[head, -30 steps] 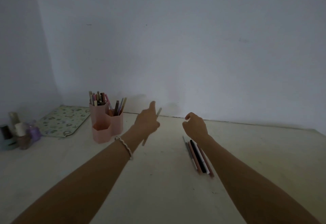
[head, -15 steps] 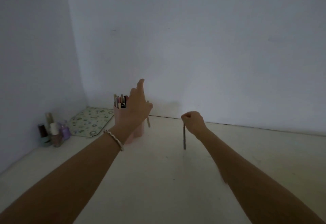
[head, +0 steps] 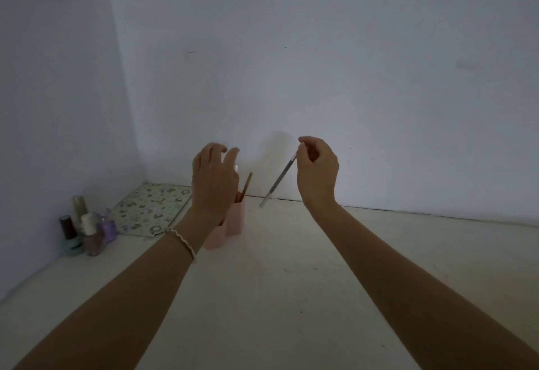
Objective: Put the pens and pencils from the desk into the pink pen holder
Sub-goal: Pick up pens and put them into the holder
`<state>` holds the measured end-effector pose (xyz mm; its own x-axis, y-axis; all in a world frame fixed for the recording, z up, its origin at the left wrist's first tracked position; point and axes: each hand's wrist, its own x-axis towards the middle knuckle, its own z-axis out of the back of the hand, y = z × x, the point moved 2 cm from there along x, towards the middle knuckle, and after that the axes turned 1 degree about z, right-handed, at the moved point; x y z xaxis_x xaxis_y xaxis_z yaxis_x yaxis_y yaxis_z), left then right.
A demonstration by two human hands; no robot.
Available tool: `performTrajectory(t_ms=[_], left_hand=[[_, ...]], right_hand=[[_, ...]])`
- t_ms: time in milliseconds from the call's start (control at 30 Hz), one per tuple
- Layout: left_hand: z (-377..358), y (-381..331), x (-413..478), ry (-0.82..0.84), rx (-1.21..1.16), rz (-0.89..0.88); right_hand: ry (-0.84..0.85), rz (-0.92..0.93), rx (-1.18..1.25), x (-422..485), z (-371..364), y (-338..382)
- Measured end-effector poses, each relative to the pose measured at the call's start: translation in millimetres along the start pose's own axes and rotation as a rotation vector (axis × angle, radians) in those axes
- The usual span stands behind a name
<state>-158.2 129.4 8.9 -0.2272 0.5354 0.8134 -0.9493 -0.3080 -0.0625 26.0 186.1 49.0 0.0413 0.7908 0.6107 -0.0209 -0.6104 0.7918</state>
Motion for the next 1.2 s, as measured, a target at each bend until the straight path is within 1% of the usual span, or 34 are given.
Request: performTrajectory(t_ms=[67,133,233,300,367,433,467,500,600,667,733,800,833,900,967,1033,1100,1200], left_hand=[[13,3,6,-0.134,-0.058,0.003],[27,6,10,-0.177,-0.104,0.044],[42,9,12,-0.167,-0.180,0.093],[48,10,11,-0.147,-0.216,0.097],[50,10,10,-0.132,-0.238,0.090],[53,9,9,-0.117,-0.250,0.091],[53,6,8,-0.111,-0.257,0.098],[54,1,7,-0.103,-0.267,0.104],[48,-27,-2,-0.051,-0.318,0.140],[37,-56,-10,0.049,-0.422,0.157],[21,-96,-21,0.283,-0.558,0.153],[3,-139,-36,0.567,-0.638,0.118],[-3,-159,-45,0.680,-0.650,0.086],[-12,-194,-67,0.821,-0.607,-0.006],[-19,-218,-88,0.909,-0.533,-0.089],[-24,-231,-104,0.956,-0.445,-0.143],[-26,-236,-113,0.973,-0.379,-0.163],[-27,-238,-119,0.958,-0.327,-0.153]], right_hand=[[-0.038,0.036,0.041,2,-13,5],[-0.031,0.073,0.050,-2,-31,7],[0.043,0.186,-0.059,-15,-56,0],[0.135,0.226,-0.150,-26,-69,-11],[0.266,0.299,-0.304,-35,-77,-24],[0.354,0.436,-0.508,-43,-78,-28],[0.370,0.515,-0.576,-44,-75,-27],[0.371,0.545,-0.586,-43,-68,-25],[0.293,0.456,-0.526,-27,-34,-18],[0.232,0.366,-0.524,-11,-6,-17],[0.198,0.291,-0.549,1,25,-18],[0.175,0.232,-0.561,7,55,-20],[0.164,0.200,-0.559,9,67,-21],[0.142,0.136,-0.555,13,94,-23],[0.116,0.102,-0.554,16,117,-27],[0.093,0.086,-0.555,17,136,-30],[0.081,0.079,-0.543,17,149,-34],[0.066,0.062,-0.538,15,161,-38]])
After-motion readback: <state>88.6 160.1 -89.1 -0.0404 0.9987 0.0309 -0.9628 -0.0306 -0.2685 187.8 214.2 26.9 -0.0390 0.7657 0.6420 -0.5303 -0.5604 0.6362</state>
